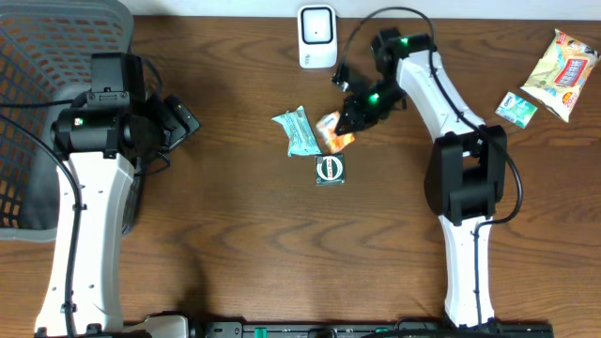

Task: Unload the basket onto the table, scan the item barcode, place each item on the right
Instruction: 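Hold the orange tissue pack against the scanner face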

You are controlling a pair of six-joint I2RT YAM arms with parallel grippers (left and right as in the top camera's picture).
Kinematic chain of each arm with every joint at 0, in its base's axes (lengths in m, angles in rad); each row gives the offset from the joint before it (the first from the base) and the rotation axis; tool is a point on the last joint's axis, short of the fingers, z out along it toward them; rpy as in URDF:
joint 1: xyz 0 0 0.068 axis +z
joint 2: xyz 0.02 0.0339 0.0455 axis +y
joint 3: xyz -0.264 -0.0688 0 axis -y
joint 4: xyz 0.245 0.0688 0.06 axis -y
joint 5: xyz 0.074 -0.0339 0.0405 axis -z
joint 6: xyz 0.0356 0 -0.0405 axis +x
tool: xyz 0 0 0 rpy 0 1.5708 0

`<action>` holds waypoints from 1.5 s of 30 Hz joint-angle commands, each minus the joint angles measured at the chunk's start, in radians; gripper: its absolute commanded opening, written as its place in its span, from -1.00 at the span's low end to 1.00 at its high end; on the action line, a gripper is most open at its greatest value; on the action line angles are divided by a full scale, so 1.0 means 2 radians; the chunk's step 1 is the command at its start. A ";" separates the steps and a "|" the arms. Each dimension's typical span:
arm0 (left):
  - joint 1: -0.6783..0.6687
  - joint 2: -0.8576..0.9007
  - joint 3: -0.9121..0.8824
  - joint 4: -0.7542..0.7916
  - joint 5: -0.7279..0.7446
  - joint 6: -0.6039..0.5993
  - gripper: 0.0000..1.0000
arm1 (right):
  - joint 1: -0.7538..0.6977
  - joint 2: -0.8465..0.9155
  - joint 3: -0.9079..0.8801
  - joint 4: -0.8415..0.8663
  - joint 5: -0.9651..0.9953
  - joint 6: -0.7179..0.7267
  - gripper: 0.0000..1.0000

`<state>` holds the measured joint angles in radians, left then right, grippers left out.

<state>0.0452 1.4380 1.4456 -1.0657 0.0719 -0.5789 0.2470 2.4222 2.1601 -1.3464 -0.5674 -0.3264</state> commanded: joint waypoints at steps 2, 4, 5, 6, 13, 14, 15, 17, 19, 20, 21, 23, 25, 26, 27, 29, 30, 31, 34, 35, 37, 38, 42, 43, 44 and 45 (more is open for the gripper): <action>0.002 0.000 -0.001 0.000 -0.006 -0.001 0.96 | 0.028 -0.019 0.081 0.026 0.274 0.092 -0.98; 0.002 0.000 -0.001 0.000 -0.006 -0.001 0.96 | 0.043 -0.019 0.095 0.070 0.338 0.092 -0.98; 0.002 0.000 -0.001 0.000 -0.006 -0.001 0.96 | 0.050 -0.019 0.097 0.097 0.368 0.092 -0.98; 0.002 0.000 -0.001 0.000 -0.006 -0.001 0.95 | 0.056 -0.019 0.097 0.123 0.398 0.091 -0.98; 0.002 0.000 -0.001 0.000 -0.006 -0.001 0.96 | 0.090 -0.015 0.096 0.294 0.454 0.028 -0.98; 0.002 0.000 -0.001 0.000 -0.006 -0.001 0.96 | 0.094 -0.014 0.096 0.318 0.454 0.019 -0.98; 0.002 0.000 -0.001 0.000 -0.006 -0.001 0.95 | 0.096 -0.012 0.096 0.342 0.455 0.012 -0.98; 0.002 0.000 -0.001 0.000 -0.006 0.000 0.95 | 0.099 -0.007 0.096 0.386 0.449 -0.017 -0.98; 0.002 0.000 -0.001 0.000 -0.006 -0.001 0.96 | 0.099 0.003 0.096 0.427 0.449 -0.052 -0.98; 0.002 0.000 -0.001 0.000 -0.006 0.000 0.96 | 0.099 0.010 0.096 0.449 0.449 -0.075 -0.98; 0.002 0.000 -0.001 0.000 -0.006 -0.001 0.96 | 0.098 0.016 0.096 0.462 0.449 -0.089 -0.98; 0.002 0.000 -0.001 0.000 -0.006 -0.001 0.96 | 0.096 0.031 0.096 0.490 0.449 -0.142 -0.98; 0.002 0.000 -0.001 0.000 -0.006 -0.001 0.96 | 0.096 0.046 0.096 0.501 0.449 -0.205 -0.98; 0.002 0.000 -0.001 0.000 -0.006 -0.001 0.96 | 0.096 0.053 0.096 0.503 0.449 -0.236 -0.98; 0.002 0.000 -0.001 0.000 -0.006 -0.001 0.95 | 0.097 0.058 0.096 0.503 0.449 -0.251 -0.98; 0.002 0.000 -0.001 0.000 -0.006 -0.001 0.95 | 0.097 0.066 0.096 0.503 0.449 -0.268 -0.98; 0.002 0.000 -0.001 0.000 -0.006 -0.001 0.96 | 0.097 0.068 0.094 0.503 0.448 -0.267 -0.98; 0.002 0.000 -0.001 0.000 -0.006 -0.001 0.95 | 0.097 0.070 0.093 0.504 0.447 -0.268 -0.98; 0.002 0.000 -0.001 0.000 -0.006 -0.001 0.96 | 0.097 0.072 0.092 0.500 0.447 -0.280 -0.98; 0.002 0.000 -0.001 0.000 -0.006 -0.001 0.96 | 0.097 0.072 0.090 0.497 0.447 -0.290 -0.98; 0.002 0.000 -0.001 0.000 -0.006 -0.001 0.95 | 0.096 0.072 0.089 0.493 0.447 -0.294 -0.98; 0.002 0.000 -0.001 0.000 -0.006 -0.001 0.95 | 0.096 0.072 0.089 0.492 0.447 -0.293 -0.98; 0.002 0.000 -0.001 0.000 -0.006 -0.001 0.95 | 0.096 0.070 0.089 0.490 0.459 -0.291 -0.98; 0.002 0.000 -0.001 0.000 -0.006 -0.001 0.96 | 0.096 0.066 0.089 0.490 0.461 -0.284 -0.98; 0.002 0.000 -0.001 0.000 -0.006 -0.001 0.96 | 0.095 0.061 0.089 0.490 0.462 -0.273 -0.98; 0.002 0.000 -0.001 0.000 -0.006 -0.001 0.96 | 0.093 0.054 0.089 0.490 0.462 -0.260 -0.98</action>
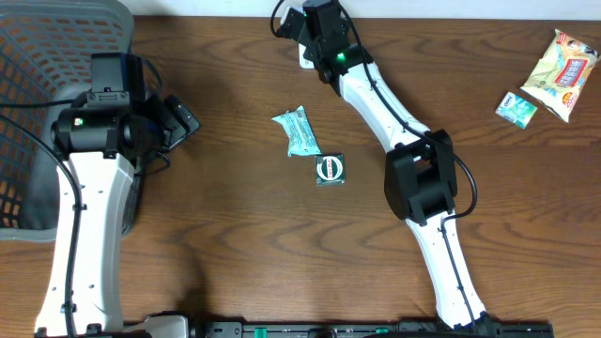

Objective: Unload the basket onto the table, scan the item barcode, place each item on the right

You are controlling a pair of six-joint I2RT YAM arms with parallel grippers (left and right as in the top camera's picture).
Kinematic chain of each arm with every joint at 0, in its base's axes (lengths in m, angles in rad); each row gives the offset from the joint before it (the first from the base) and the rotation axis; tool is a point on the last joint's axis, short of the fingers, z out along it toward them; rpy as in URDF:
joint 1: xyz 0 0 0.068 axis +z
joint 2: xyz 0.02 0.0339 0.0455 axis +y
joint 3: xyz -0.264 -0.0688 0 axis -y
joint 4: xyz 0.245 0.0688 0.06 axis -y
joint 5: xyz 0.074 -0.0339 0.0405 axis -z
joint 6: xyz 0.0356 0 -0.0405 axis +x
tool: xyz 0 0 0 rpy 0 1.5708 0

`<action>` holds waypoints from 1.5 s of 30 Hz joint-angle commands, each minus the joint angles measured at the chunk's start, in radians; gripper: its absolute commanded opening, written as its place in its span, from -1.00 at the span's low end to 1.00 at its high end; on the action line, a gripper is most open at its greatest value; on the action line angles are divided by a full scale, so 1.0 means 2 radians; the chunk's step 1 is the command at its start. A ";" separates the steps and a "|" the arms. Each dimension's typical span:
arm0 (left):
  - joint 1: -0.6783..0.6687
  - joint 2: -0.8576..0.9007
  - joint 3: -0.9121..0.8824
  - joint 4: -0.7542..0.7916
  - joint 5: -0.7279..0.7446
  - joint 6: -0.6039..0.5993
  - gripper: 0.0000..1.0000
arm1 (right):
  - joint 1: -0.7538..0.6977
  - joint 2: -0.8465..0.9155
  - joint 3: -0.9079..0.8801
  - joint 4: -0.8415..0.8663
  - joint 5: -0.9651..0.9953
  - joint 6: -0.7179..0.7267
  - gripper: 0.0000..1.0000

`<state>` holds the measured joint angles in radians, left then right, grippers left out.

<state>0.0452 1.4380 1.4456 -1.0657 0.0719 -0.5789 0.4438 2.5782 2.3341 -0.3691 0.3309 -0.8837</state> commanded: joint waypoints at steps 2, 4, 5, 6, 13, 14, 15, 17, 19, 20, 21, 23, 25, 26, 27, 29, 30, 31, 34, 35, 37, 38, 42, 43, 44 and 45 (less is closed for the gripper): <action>0.002 0.000 -0.001 0.000 -0.006 -0.001 0.95 | -0.011 -0.039 0.002 0.000 0.013 0.040 -0.98; 0.002 0.000 -0.001 0.000 -0.006 0.000 0.96 | -0.020 -0.059 0.002 -0.008 0.013 0.067 -0.98; 0.002 0.000 -0.001 0.000 -0.006 -0.001 0.96 | -0.025 -0.070 0.002 -0.014 0.013 0.081 -0.98; 0.002 0.000 -0.001 0.000 -0.006 -0.001 0.95 | -0.031 -0.079 0.002 -0.023 0.013 0.090 -0.98; 0.002 0.000 -0.001 0.000 -0.006 -0.001 0.96 | -0.104 -0.129 0.002 -0.134 0.017 0.204 -0.98; 0.002 0.000 -0.001 0.000 -0.006 -0.001 0.96 | -0.121 -0.131 0.002 -0.157 0.017 0.228 -0.98; 0.002 0.000 -0.001 0.000 -0.006 -0.001 0.96 | -0.135 -0.131 0.002 -0.175 0.017 0.244 -0.98; 0.002 0.000 -0.001 0.000 -0.006 -0.001 0.96 | -0.169 -0.130 0.002 -0.222 0.017 0.276 -0.98; 0.002 0.000 -0.001 0.000 -0.006 -0.001 0.95 | -0.209 -0.128 0.002 -0.280 0.017 0.315 -0.98; 0.002 0.000 -0.001 0.000 -0.006 0.000 0.96 | -0.227 -0.127 0.002 -0.302 0.017 0.333 -0.98; 0.002 0.000 -0.001 0.000 -0.006 -0.001 0.95 | -0.257 -0.123 0.002 -0.331 0.017 0.365 -0.97; 0.002 0.000 -0.001 0.000 -0.006 -0.001 0.95 | -0.286 -0.119 0.000 -0.352 0.014 0.398 -0.41; 0.002 0.000 -0.001 0.000 -0.006 -0.001 0.96 | -0.310 -0.118 -0.004 -0.367 -0.003 0.414 0.99; 0.002 0.000 -0.001 0.000 -0.006 -0.001 0.95 | -0.319 -0.118 -0.007 -0.372 -0.018 0.414 0.98; 0.002 0.000 -0.001 0.000 -0.006 -0.001 0.96 | -0.333 -0.118 -0.009 -0.381 -0.050 0.414 0.98; 0.002 0.000 -0.001 0.000 -0.006 -0.001 0.95 | -0.350 -0.118 -0.013 -0.386 -0.135 0.414 0.98; 0.002 0.000 -0.001 0.000 -0.006 -0.001 0.96 | -0.354 -0.118 -0.013 -0.388 -0.168 0.414 0.99; 0.002 0.000 -0.001 0.000 -0.006 -0.001 0.96 | -0.356 -0.118 -0.013 -0.389 -0.194 0.414 0.99; 0.002 0.000 -0.001 0.000 -0.006 -0.001 0.96 | -0.358 -0.118 -0.013 -0.396 -0.290 0.414 0.98; 0.002 0.000 -0.001 0.000 -0.006 -0.001 0.96 | -0.356 -0.118 -0.013 -0.398 -0.323 0.414 0.99; 0.002 0.000 -0.001 0.000 -0.006 0.000 0.96 | -0.351 -0.118 -0.013 -0.408 -0.393 0.414 0.98; 0.002 0.000 -0.001 0.000 -0.006 -0.001 0.96 | -0.347 -0.118 -0.013 -0.414 -0.422 0.414 0.99; 0.002 0.000 -0.001 0.000 -0.006 -0.001 0.96 | -0.320 -0.118 -0.013 -0.454 -0.500 0.414 0.99; 0.002 0.000 -0.001 0.000 -0.006 -0.001 0.96 | -0.313 -0.118 -0.013 -0.463 -0.507 0.413 0.99; 0.002 0.000 -0.001 0.000 -0.006 -0.001 0.95 | -0.306 -0.118 -0.013 -0.474 -0.509 0.413 0.99; 0.002 0.000 -0.001 0.000 -0.006 -0.001 0.96 | -0.295 -0.118 -0.013 -0.485 -0.509 0.413 0.99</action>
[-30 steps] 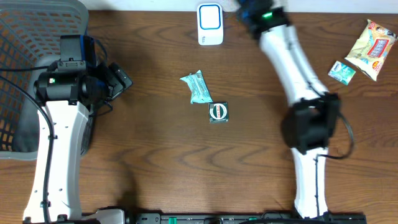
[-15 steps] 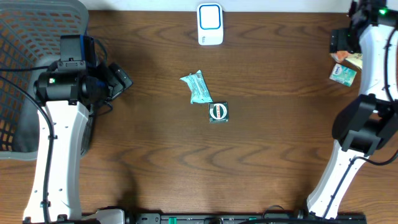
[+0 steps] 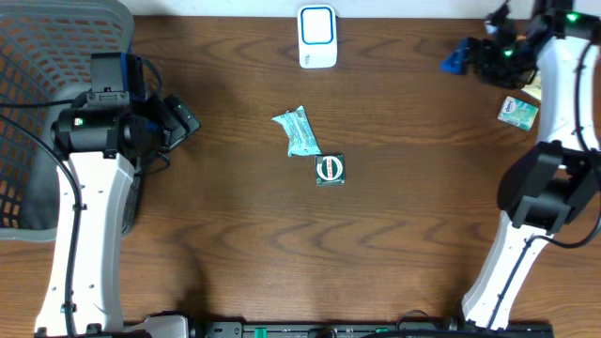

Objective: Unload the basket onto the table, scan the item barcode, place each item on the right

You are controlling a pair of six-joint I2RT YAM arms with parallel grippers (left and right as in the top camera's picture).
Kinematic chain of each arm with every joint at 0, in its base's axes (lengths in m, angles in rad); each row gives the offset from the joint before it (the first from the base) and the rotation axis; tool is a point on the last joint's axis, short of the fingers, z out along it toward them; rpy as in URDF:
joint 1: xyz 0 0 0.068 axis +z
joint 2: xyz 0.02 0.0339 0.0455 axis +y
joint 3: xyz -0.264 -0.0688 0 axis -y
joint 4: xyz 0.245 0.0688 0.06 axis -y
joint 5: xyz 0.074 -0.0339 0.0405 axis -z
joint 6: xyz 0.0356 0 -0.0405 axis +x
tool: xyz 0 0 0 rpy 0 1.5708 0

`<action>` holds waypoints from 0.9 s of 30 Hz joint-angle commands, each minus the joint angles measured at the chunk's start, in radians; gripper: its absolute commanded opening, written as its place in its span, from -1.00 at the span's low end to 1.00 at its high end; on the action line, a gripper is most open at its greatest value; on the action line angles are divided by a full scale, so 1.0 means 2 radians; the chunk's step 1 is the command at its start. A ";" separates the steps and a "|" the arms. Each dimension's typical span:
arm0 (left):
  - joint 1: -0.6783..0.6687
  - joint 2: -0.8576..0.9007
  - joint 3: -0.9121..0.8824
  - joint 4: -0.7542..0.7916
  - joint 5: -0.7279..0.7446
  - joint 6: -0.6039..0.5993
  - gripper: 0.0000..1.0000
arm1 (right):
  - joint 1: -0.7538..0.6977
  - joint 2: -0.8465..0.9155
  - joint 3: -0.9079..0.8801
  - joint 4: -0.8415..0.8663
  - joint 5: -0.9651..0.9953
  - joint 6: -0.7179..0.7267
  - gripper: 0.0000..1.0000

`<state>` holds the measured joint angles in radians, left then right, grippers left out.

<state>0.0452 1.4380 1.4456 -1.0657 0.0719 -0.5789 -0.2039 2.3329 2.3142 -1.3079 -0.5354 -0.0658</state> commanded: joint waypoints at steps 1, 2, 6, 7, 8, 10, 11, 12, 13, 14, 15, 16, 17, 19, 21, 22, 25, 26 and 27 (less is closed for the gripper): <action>0.002 0.000 -0.001 0.000 -0.006 0.000 0.96 | 0.039 0.005 -0.003 -0.026 -0.076 0.001 0.98; 0.002 0.000 -0.001 0.000 -0.006 -0.001 0.96 | 0.050 0.005 -0.003 -0.035 -0.076 -0.004 0.99; 0.002 0.000 -0.001 0.000 -0.006 -0.001 0.96 | 0.101 0.005 -0.006 -0.060 -0.057 -0.035 0.80; 0.002 0.000 -0.001 0.000 -0.006 0.000 0.96 | 0.110 0.005 -0.007 -0.062 -0.046 -0.035 0.78; 0.002 0.000 -0.001 0.000 -0.006 -0.001 0.96 | 0.125 0.005 -0.008 -0.063 -0.029 -0.035 0.74; 0.002 0.000 -0.001 0.000 -0.006 -0.001 0.96 | 0.155 0.005 -0.014 -0.060 -0.002 -0.035 0.70; 0.002 0.000 -0.001 0.000 -0.006 -0.001 0.96 | 0.168 0.005 -0.016 -0.059 0.004 -0.035 0.70; 0.002 0.000 -0.001 0.000 -0.006 -0.001 0.95 | 0.183 0.005 -0.020 -0.054 0.008 -0.035 0.66; 0.002 0.000 -0.001 0.000 -0.006 -0.001 0.96 | 0.194 0.005 -0.024 -0.048 0.009 -0.035 0.61; 0.002 0.000 -0.001 0.000 -0.006 -0.001 0.96 | 0.209 0.005 -0.030 -0.039 0.009 -0.034 0.57; 0.002 0.000 -0.001 0.000 -0.006 -0.001 0.96 | 0.223 0.005 -0.037 -0.029 0.010 -0.029 0.54; 0.002 0.000 -0.001 0.000 -0.006 -0.001 0.96 | 0.236 0.005 -0.044 -0.018 0.012 -0.022 0.50; 0.002 0.000 -0.001 0.000 -0.006 -0.001 0.95 | 0.246 0.005 -0.050 -0.008 0.016 -0.013 0.48; 0.002 0.000 -0.001 0.000 -0.006 -0.001 0.96 | 0.270 0.005 -0.067 0.019 0.031 0.013 0.43; 0.002 0.000 -0.001 0.000 -0.006 -0.001 0.96 | 0.293 0.005 -0.082 0.047 0.051 0.044 0.39; 0.002 0.000 -0.001 0.000 -0.006 -0.001 0.96 | 0.303 0.005 -0.088 0.059 0.060 0.056 0.38; 0.002 0.000 -0.001 0.000 -0.006 -0.001 0.96 | 0.340 0.005 -0.104 0.095 0.112 0.087 0.36; 0.002 0.000 -0.001 0.000 -0.006 -0.001 0.96 | 0.350 0.005 -0.105 0.100 0.134 0.095 0.36; 0.002 0.000 -0.001 0.000 -0.006 -0.001 0.96 | 0.360 0.005 -0.105 0.104 0.160 0.105 0.37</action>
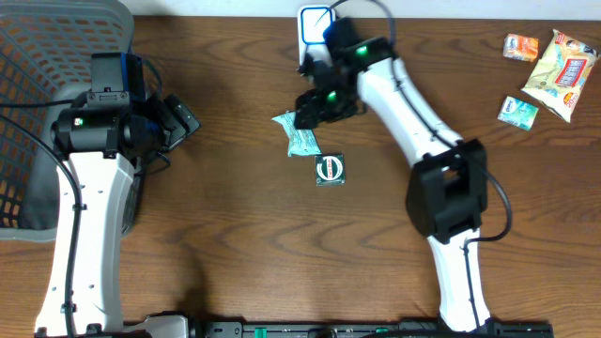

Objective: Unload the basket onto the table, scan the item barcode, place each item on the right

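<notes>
A teal snack packet [302, 136] lies mid-table, with a green round-labelled item [330, 169] just below it. My right gripper [313, 107] hangs over the teal packet's upper end and looks open, with nothing seen in it. The white barcode scanner [312, 21] stands at the far edge, partly hidden behind the right arm. An orange packet [519, 45] lies at the far right. My left gripper [181, 120] stays at the left, away from every item; its jaws are not clear.
A grey mesh basket [38, 56] fills the top-left corner beside the left arm. At the far right lie a yellow snack bag [562, 73] and a small green-white packet [516, 110], next to the orange one.
My right arm has moved from the far right corner back to the middle, over the teal packet. The orange packet now lies uncovered at the far right. The left arm is unchanged.
My right gripper was shut on the orange packet beside the teal one. Then it was up at the scanner, the orange packet gone from the table's middle. Then it was at the far right pile. Now the orange packet rests there and the gripper is over the teal packet.
</notes>
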You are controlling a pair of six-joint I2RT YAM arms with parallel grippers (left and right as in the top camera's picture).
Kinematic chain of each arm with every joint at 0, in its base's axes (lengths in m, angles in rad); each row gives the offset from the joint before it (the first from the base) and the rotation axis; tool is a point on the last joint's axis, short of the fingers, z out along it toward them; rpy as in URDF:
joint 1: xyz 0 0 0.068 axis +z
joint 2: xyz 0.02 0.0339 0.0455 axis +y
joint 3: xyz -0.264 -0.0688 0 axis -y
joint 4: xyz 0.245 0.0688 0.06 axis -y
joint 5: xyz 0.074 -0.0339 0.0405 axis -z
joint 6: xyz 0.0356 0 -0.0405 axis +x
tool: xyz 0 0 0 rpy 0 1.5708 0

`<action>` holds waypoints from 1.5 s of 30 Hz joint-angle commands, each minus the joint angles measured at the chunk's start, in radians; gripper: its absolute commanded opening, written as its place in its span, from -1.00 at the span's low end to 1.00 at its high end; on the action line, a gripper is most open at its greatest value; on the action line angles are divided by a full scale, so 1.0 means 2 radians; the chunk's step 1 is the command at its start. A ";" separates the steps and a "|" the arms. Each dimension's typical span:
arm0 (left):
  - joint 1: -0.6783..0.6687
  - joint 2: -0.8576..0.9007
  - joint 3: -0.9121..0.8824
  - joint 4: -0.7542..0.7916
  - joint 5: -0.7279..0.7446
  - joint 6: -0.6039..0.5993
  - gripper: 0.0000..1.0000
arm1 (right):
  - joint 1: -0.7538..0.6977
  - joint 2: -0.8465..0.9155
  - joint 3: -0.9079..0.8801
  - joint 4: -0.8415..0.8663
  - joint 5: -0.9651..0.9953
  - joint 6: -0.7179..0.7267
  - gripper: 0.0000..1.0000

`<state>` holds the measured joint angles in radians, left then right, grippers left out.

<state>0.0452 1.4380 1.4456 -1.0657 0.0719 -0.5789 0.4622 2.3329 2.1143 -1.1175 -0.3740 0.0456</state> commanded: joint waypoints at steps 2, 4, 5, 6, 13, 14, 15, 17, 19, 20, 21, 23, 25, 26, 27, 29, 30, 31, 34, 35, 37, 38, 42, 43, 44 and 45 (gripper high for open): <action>0.002 0.000 -0.001 0.000 -0.006 -0.001 0.96 | 0.050 0.005 -0.005 0.017 0.150 0.071 0.44; 0.002 0.000 -0.001 0.000 -0.006 -0.001 0.96 | 0.075 0.005 -0.005 0.019 0.234 0.098 0.50; 0.002 0.000 -0.001 0.000 -0.006 -0.001 0.96 | 0.086 0.005 -0.005 0.019 0.276 0.115 0.54; 0.002 0.000 -0.001 0.000 -0.006 -0.001 0.95 | 0.094 0.005 -0.007 0.021 0.301 0.124 0.55; 0.002 0.000 -0.001 0.000 -0.006 -0.001 0.95 | 0.157 0.005 -0.069 0.097 0.415 0.133 0.60; 0.002 0.000 -0.001 0.000 -0.006 0.000 0.96 | 0.161 0.005 -0.081 0.108 0.421 0.133 0.60; 0.002 0.000 -0.001 0.000 -0.006 -0.001 0.95 | 0.164 0.005 -0.095 0.123 0.424 0.132 0.59; 0.002 0.000 -0.001 0.000 -0.006 -0.001 0.96 | 0.168 0.005 -0.113 0.140 0.428 0.132 0.58; 0.002 0.000 -0.001 0.000 -0.006 -0.001 0.96 | 0.168 0.005 -0.129 0.150 0.440 0.133 0.57; 0.002 0.000 -0.001 0.000 -0.006 -0.001 0.95 | 0.168 0.005 -0.134 0.151 0.451 0.135 0.53; 0.002 0.000 -0.001 0.000 -0.006 -0.001 0.96 | 0.167 0.005 -0.135 0.150 0.454 0.134 0.45; 0.002 0.000 -0.001 0.000 -0.006 -0.001 0.95 | 0.163 0.005 -0.136 0.150 0.454 0.134 0.29; 0.002 0.000 -0.001 0.000 -0.006 -0.001 0.95 | 0.159 0.005 -0.136 0.150 0.454 0.134 0.13; 0.002 0.000 -0.001 0.000 -0.006 0.000 0.96 | 0.157 0.005 -0.136 0.150 0.453 0.134 0.12; 0.002 0.000 -0.001 0.000 -0.006 -0.001 0.96 | 0.154 0.005 -0.136 0.150 0.449 0.134 0.12; 0.002 0.000 -0.001 0.000 -0.006 -0.001 0.96 | 0.148 0.005 -0.136 0.150 0.438 0.134 0.10; 0.002 0.000 -0.001 0.000 -0.006 -0.001 0.95 | 0.145 0.005 -0.136 0.150 0.433 0.134 0.10; 0.002 0.000 -0.001 0.000 -0.006 -0.001 0.96 | 0.140 0.005 -0.136 0.150 0.424 0.134 0.10; 0.002 0.000 -0.001 0.000 -0.006 -0.001 0.96 | 0.132 0.005 -0.137 0.157 0.403 0.134 0.19; 0.002 0.000 -0.001 0.000 -0.006 -0.001 0.96 | 0.130 0.005 -0.139 0.161 0.399 0.132 0.20; 0.002 0.000 -0.001 0.000 -0.006 -0.001 0.95 | 0.129 0.005 -0.141 0.172 0.385 0.114 0.21; 0.002 0.000 -0.001 0.000 -0.006 -0.001 0.95 | 0.129 0.005 -0.147 0.186 0.375 0.094 0.22; 0.002 0.000 -0.001 0.000 -0.006 -0.001 0.96 | 0.130 0.005 -0.170 0.231 0.357 0.025 0.19; 0.002 0.000 -0.001 0.000 -0.006 -0.001 0.96 | 0.130 0.005 -0.175 0.238 0.357 0.013 0.18; 0.002 0.000 -0.001 0.000 -0.006 -0.001 0.96 | 0.131 0.005 -0.177 0.241 0.357 0.008 0.18; 0.002 0.000 -0.001 0.000 -0.006 -0.001 0.96 | 0.131 0.005 -0.179 0.243 0.358 0.003 0.11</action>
<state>0.0452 1.4380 1.4456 -1.0657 0.0719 -0.5789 0.7185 2.3325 1.7882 -0.6357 0.3683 0.1516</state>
